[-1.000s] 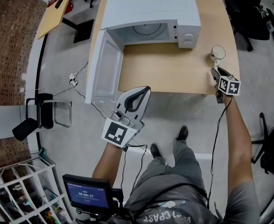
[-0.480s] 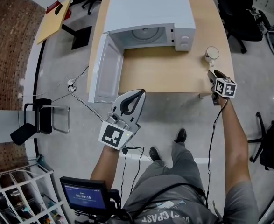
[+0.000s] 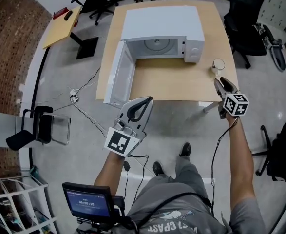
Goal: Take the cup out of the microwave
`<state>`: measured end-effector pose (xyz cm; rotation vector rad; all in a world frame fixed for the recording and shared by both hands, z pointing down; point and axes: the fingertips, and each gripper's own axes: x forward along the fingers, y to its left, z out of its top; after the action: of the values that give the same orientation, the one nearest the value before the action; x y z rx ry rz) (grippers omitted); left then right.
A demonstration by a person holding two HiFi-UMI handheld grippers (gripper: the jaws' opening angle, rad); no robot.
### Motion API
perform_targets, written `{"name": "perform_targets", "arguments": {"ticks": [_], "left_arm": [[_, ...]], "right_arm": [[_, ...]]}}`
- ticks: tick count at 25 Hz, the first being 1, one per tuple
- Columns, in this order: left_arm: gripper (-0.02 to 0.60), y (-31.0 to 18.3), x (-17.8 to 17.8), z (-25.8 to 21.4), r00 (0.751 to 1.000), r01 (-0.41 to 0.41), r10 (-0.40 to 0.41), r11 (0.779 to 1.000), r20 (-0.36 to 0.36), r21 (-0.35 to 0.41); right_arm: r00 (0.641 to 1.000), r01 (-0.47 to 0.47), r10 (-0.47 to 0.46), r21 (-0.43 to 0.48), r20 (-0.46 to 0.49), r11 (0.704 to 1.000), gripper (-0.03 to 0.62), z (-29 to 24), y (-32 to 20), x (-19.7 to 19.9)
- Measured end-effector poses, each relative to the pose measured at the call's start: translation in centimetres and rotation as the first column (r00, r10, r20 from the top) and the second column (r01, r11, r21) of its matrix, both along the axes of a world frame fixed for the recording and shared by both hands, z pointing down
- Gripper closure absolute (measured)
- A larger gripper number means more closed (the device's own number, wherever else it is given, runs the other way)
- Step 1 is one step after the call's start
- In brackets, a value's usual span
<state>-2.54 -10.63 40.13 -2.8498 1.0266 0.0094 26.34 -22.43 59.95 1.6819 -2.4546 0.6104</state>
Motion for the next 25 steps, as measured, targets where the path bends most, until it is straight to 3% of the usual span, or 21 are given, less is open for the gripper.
{"name": "perform_targets", "arguments": {"ticks": [4,9,13,19,25], "left_arm": [[0.555,2.3,-2.0,-2.0,1.000,-0.008,0.009,0.999,-0.020,0.035],[0.555,5.6,-4.9,-4.0,0.999,-0.018,0.021,0.996,-0.032,0.083],[0.555,8.3,-6.8,-4.9,0.999,-0.029,0.032,0.993,-0.031,0.112],[0.555,11.5,-10.2,-6.3,0.999,-0.016,0.022,0.990,-0.041,0.141],[0.555,14.1,-13.3,-7.6,0.999,0.000,0.008,0.985,-0.043,0.171]], "right_arm": [[0.999,0.041,-0.043,0.158,0.008,0.987,0.447,-8.1,4.2,-3.8],[0.997,0.069,-0.057,0.335,-0.046,0.940,0.450,-17.2,11.0,-8.8],[0.992,0.103,-0.062,0.443,-0.106,0.891,0.529,-23.0,16.7,-12.6],[0.982,0.144,-0.055,0.522,-0.183,0.841,0.541,-28.5,24.2,-17.1],[0.965,0.175,-0.033,0.552,-0.259,0.815,0.541,-31.2,29.4,-20.1]]}}
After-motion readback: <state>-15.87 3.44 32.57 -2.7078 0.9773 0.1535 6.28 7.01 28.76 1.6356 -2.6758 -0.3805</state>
